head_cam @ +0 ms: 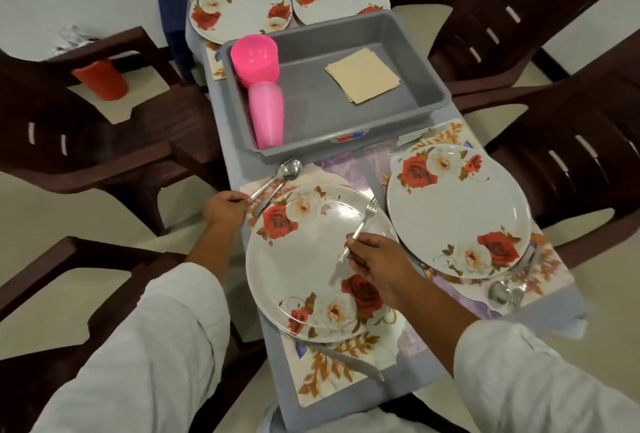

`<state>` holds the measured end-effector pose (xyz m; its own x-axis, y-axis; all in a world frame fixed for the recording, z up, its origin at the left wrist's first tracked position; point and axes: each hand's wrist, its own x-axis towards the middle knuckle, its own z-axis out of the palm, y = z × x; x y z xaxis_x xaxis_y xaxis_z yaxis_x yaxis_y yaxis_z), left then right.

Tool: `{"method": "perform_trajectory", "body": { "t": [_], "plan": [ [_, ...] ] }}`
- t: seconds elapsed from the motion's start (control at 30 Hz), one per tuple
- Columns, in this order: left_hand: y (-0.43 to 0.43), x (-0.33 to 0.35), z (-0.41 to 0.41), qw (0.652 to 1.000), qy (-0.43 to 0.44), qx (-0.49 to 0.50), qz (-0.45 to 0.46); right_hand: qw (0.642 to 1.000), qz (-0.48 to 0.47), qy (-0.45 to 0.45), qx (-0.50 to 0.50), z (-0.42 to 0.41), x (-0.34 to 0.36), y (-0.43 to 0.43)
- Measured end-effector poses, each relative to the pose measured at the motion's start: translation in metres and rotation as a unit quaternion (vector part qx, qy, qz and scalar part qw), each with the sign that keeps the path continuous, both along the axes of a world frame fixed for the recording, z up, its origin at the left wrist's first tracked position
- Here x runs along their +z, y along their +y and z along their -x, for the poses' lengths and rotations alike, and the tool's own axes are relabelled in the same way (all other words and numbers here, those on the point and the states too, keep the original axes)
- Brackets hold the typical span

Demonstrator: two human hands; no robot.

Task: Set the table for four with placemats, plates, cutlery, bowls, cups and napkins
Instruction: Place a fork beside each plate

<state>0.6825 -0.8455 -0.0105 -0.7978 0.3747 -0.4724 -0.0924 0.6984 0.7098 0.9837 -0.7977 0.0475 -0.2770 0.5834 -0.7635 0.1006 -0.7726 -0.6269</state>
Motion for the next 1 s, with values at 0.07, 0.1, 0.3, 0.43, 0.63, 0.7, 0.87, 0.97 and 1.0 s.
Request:
{"method": "perform_trajectory", "body": {
  "t": [0.07,0.1,0.3,0.43,0.63,0.7,0.87,0.97,1.0],
  "plan": [
    [0.000,-0.003,-0.002,1.000,-0.007,0.016,-0.009,1.000,-0.005,-0.003,-0.002,-0.002,0.002,0.001],
    [0.000,-0.007,-0.001,1.000,-0.009,0.023,-0.015,1.000,-0.007,-0.005,-0.002,-0.002,0.003,0.001],
    [-0.003,-0.004,-0.011,0.998,-0.011,0.051,-0.020,1.000,-0.011,-0.017,-0.016,-0.016,0.009,0.004],
    [0.000,0.022,-0.039,0.990,0.062,0.101,-0.071,0.999,-0.032,-0.021,-0.029,-0.036,0.011,0.006],
    [0.019,0.062,-0.150,0.985,0.011,0.033,-0.170,0.997,-0.048,-0.011,-0.053,-0.082,0.016,0.009],
    [0.023,0.069,-0.193,0.981,-0.022,-0.009,-0.190,0.997,-0.057,-0.007,-0.051,-0.101,0.018,0.010],
    [0.020,0.069,-0.298,0.970,-0.111,-0.075,-0.200,0.996,-0.078,0.002,-0.053,-0.160,0.024,0.015],
    [0.012,0.070,-0.360,0.969,-0.140,-0.083,-0.187,0.996,-0.078,0.004,-0.038,-0.208,0.021,0.016],
    [0.010,0.070,-0.377,0.968,-0.154,-0.074,-0.184,0.996,-0.077,0.007,-0.031,-0.223,0.020,0.017]
  ]
}}
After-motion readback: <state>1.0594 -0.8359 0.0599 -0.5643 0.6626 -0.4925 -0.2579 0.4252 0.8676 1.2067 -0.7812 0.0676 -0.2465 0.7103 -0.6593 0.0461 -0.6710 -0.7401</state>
